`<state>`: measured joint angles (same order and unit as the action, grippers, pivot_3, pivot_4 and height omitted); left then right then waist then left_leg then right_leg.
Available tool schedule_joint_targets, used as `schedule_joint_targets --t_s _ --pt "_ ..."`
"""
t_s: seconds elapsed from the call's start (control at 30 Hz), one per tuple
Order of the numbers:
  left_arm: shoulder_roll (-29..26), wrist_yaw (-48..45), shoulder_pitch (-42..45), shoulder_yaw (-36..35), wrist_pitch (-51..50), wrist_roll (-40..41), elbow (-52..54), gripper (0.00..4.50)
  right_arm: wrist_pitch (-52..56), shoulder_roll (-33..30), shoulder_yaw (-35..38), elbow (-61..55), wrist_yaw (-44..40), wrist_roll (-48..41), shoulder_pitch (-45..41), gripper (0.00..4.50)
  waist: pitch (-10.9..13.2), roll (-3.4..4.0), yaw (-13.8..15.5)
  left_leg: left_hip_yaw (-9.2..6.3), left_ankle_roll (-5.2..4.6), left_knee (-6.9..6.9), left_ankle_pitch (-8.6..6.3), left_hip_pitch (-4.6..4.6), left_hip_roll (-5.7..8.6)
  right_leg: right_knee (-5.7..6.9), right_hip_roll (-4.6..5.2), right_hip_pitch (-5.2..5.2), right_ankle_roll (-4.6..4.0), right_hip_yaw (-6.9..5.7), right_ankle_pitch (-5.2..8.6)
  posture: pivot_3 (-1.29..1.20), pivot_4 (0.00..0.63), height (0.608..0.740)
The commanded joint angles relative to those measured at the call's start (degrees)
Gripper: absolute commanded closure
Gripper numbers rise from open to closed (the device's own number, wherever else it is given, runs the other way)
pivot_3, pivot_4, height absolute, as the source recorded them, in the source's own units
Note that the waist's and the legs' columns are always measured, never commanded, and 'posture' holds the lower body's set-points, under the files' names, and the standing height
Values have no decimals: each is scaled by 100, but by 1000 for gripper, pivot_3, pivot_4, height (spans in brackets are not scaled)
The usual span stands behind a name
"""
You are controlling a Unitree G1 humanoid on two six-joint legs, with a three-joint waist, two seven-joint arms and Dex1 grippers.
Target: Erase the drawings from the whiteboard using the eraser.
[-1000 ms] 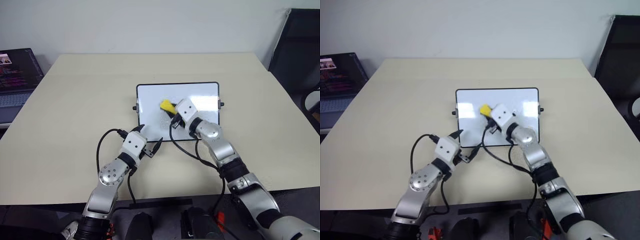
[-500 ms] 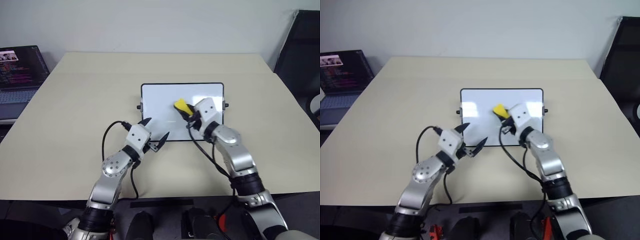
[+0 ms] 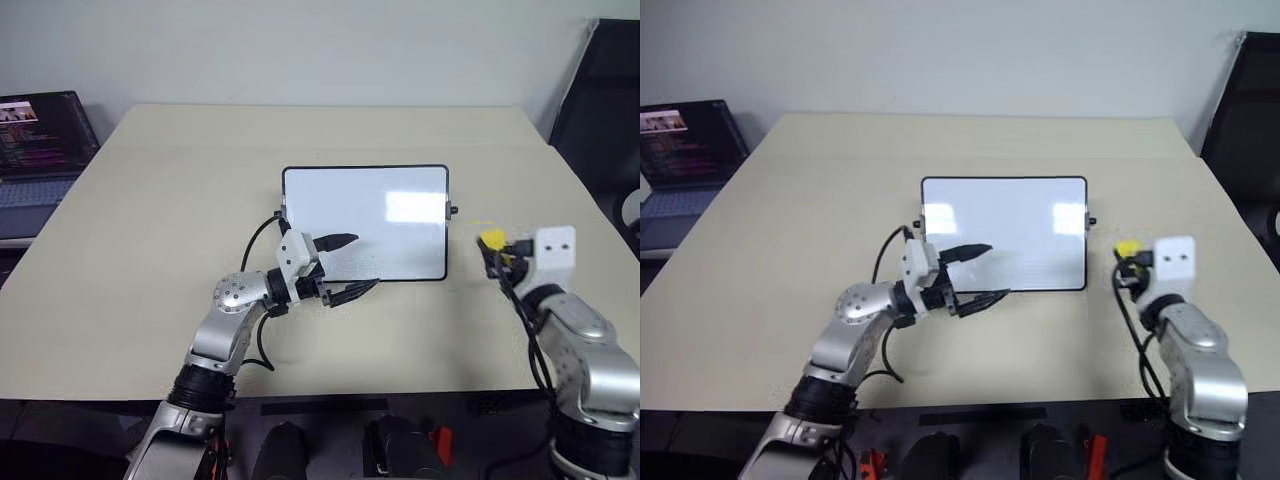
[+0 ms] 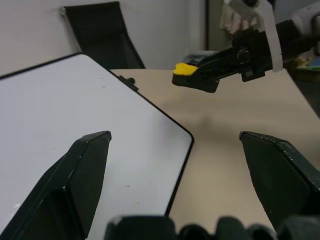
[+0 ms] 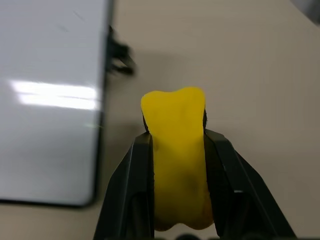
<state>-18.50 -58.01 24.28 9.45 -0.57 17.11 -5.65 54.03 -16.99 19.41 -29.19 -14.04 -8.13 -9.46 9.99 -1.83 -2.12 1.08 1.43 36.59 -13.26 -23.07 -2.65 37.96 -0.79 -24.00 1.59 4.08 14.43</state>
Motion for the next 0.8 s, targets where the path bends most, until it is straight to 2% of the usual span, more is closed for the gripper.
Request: schedule_joint_targets --t_s 0.03,0.23,0.53,0.57,0.6,0.8 --pt "87 -524 271 160 216 139 -221 0 243 -70 243 69 -11 -260 -51 3464 0 0 -37 0 0 1 0 1 0 1 -1 0 0 0 0 0 150 740" --pt "34 -1150 435 294 106 168 -538 0 458 -151 452 380 -75 -519 8 3464 0 0 -83 -5 -1 -2 0 0 -1 1 -5 0 0 -2 1 0 150 740" --pt "-51 -1410 294 352 108 99 -442 0 376 -238 371 708 -56 -659 58 3464 0 0 -93 -7 -1 -3 0 -4 -1 0 -4 -2 1 -2 2 0 150 740" --pt "-55 -1417 289 352 109 96 -436 0 354 -258 371 746 -54 -663 47 2781 0 0 -94 -7 -1 -3 0 -4 -1 0 -4 -2 1 -2 2 0 150 740" --pt "-58 -1416 290 350 132 79 -438 0 323 -289 372 790 -38 -649 38 2590 0 0 -94 -7 -1 -3 0 -4 -1 0 -4 -2 1 -1 1 0 150 740" --pt "-75 -1409 305 328 178 66 -454 0 183 -431 404 934 22 -672 11 432 0 0 -96 -7 -1 -3 0 -3 -1 1 -4 -2 1 -2 1 0 150 740"
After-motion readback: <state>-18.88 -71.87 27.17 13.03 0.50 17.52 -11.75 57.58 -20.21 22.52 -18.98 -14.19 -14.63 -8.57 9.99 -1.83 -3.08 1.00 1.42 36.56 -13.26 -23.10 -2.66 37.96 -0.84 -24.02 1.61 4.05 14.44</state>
